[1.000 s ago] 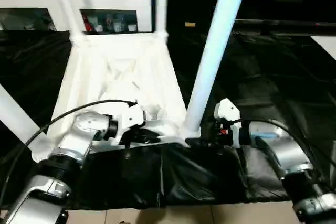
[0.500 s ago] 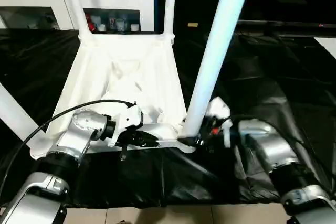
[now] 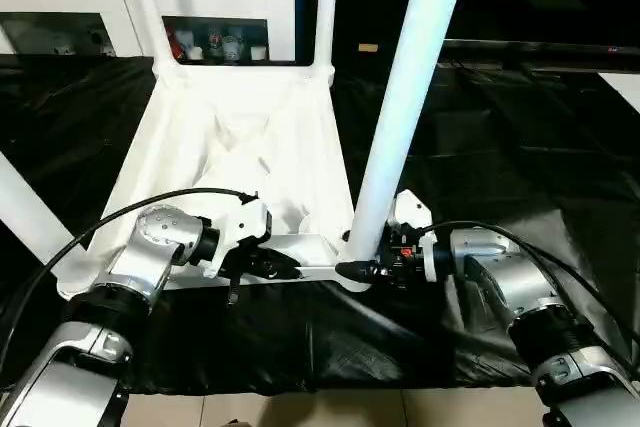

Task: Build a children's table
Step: Rotate leg to tighten

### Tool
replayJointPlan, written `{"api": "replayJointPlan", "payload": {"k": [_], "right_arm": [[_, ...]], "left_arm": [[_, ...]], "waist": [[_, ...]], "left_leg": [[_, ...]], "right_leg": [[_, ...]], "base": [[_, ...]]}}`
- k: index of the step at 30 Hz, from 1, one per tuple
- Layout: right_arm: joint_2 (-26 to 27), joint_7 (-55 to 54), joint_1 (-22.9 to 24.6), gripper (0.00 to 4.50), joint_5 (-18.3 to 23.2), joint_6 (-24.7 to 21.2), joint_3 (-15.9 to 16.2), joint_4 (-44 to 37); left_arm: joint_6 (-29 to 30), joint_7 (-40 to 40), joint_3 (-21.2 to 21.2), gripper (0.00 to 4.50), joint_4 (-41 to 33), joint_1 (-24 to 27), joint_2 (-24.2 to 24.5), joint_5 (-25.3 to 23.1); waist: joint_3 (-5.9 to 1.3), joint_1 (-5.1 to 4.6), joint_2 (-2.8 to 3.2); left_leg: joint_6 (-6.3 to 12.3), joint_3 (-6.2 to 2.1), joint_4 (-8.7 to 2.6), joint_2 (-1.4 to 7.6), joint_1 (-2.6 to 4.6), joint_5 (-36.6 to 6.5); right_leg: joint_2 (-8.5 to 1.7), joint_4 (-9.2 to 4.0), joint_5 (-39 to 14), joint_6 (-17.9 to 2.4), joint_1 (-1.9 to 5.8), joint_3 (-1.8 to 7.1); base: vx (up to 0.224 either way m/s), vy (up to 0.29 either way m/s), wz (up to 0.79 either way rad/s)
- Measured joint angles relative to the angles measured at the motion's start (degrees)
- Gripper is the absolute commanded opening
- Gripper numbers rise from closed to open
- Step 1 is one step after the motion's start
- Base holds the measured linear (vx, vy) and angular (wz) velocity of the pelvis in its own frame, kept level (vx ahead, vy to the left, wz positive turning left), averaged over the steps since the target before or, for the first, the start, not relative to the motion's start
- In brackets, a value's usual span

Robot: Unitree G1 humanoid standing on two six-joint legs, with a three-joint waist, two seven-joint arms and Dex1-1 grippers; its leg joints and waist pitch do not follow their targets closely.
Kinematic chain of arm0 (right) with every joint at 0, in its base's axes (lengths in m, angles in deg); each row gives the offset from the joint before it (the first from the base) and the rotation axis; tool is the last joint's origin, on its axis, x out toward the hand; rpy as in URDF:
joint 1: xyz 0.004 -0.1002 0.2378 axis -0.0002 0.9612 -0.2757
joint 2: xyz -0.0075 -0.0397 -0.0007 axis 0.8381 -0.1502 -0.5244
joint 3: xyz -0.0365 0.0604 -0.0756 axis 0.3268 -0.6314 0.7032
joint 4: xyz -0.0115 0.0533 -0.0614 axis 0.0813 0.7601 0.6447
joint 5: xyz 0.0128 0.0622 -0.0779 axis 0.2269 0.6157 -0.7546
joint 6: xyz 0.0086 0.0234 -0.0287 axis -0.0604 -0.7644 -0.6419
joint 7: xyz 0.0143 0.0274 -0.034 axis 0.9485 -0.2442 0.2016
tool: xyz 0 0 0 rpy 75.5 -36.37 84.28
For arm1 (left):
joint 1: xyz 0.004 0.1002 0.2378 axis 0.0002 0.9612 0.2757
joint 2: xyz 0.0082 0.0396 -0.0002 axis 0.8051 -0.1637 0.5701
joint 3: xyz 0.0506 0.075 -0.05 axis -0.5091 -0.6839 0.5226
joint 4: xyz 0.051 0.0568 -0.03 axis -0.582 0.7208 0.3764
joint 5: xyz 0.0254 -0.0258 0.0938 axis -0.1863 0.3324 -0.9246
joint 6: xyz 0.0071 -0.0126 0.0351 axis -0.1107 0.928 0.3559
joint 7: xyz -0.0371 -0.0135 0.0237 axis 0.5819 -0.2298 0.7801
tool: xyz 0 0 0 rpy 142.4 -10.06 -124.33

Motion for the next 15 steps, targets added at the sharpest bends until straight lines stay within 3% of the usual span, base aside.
{"api": "replayJointPlan", "payload": {"k": [3,10,15], "right_arm": [[1.85,-6.1,1.58,2.7,-0.53,0.89,-1.87,0.05],[12.81,-37.98,5.04,2.69,-3.39,2.74,-10.42,0.6],[17.11,-49.74,4.87,2.69,-5.32,3.17,-11.84,1.4]], "left_arm": [[1.81,-3.87,-0.05,0.0,-0.16,-0.51,-1.73,-1.39],[6.95,-19.94,0.87,0.0,0.47,-1.67,-10.48,-5.89],[8.43,-24.74,0.79,0.0,1.15,-2.14,-13.02,-7.35]], "waist": [[-0.06,-0.09,-0.1],[-0.43,-0.3,-0.08],[-0.93,-0.36,-0.03]], "left_leg": [[-0.02,0.04,0.01,-0.05,0.09,0.0],[-0.07,0.05,-0.01,-0.22,0.15,0.03],[-0.07,0.03,-0.05,-0.23,0.16,0.03]], "right_leg": [[-0.1,0.03,0.08,-0.07,0.09,0.01],[-0.19,-0.22,0.18,0.24,0.2,0.18],[-0.19,-0.27,0.22,0.33,0.21,0.17]], "base": [[0.0,0.0,0.0],[0.0,0.0,0.0],[0.0,0.0,0.0]]}}
